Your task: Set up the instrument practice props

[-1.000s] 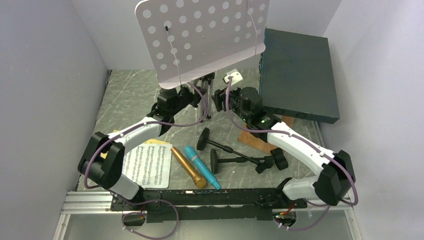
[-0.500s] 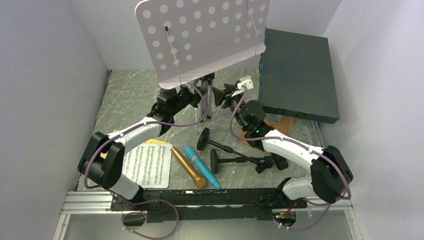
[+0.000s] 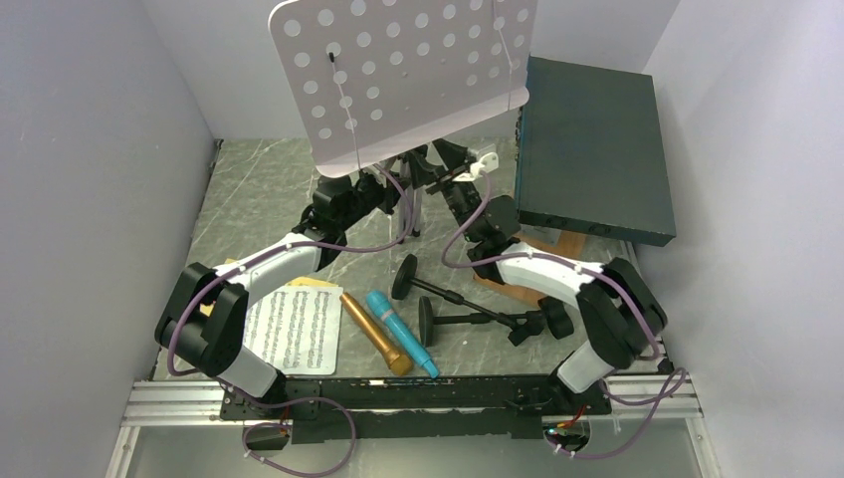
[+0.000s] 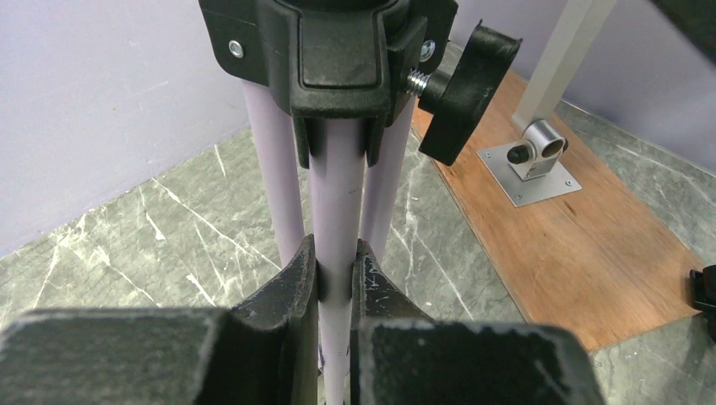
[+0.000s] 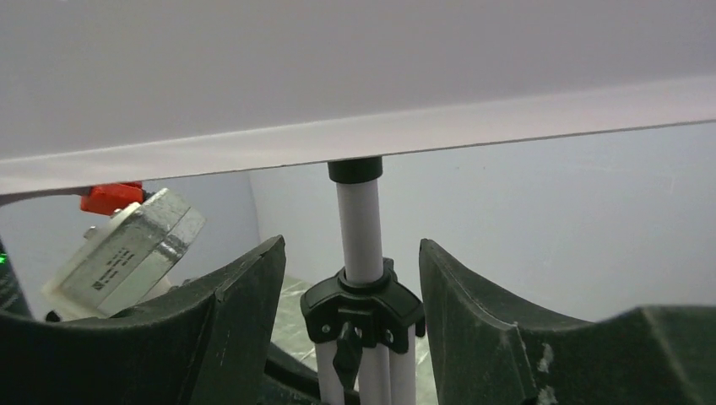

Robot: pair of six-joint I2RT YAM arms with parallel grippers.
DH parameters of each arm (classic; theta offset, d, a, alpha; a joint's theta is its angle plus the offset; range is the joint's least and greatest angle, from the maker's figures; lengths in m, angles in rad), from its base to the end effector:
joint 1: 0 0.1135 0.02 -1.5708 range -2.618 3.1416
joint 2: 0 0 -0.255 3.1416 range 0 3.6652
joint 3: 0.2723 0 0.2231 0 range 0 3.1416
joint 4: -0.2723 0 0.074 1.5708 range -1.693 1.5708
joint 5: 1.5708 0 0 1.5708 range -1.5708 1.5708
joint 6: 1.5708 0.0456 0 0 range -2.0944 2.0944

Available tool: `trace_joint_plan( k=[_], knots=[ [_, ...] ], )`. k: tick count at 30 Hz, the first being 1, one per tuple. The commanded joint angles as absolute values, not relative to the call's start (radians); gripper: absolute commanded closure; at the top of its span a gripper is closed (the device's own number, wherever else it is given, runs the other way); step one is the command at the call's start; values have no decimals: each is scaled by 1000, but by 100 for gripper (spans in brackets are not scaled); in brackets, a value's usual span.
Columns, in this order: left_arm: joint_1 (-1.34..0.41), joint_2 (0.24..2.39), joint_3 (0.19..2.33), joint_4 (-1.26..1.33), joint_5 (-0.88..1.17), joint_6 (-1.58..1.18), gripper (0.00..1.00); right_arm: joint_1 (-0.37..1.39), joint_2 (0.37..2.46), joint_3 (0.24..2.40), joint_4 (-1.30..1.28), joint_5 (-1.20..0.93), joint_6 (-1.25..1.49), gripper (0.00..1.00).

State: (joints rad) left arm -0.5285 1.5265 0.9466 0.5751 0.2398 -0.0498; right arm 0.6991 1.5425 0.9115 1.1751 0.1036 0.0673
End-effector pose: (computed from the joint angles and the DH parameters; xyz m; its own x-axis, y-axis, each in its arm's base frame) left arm 0.2878 -0.1806 0.3001 -0.0387 -0.0334 -0.9987 0.6939 0.7183 -0.0509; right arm 0.2509 0.2048 0.3519 0.3568 0.3874 -0.8501 -0.5977 0.7940 0.1110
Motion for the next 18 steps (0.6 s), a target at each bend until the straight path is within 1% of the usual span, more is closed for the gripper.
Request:
trace_joint_plan(
  k=[1, 4, 10, 16, 18],
  knots=[
    [-532, 1526, 931, 476, 300, -112, 100, 701, 1625, 1010, 1367, 74, -34, 39],
    [-532, 1522, 930, 479, 301, -112, 100, 703, 1662, 1063, 1351, 124, -49, 39],
    [-532, 1523, 933, 481, 305, -116, 100, 715, 1710, 1148, 1290, 149, -133, 40],
    [-532, 1533, 935, 484, 310, -122, 100, 723, 1770, 1231, 1254, 179, -183, 49],
    [-532, 1535, 936, 478, 305, -116, 100, 732, 1780, 1249, 1252, 181, -226, 56]
  ],
)
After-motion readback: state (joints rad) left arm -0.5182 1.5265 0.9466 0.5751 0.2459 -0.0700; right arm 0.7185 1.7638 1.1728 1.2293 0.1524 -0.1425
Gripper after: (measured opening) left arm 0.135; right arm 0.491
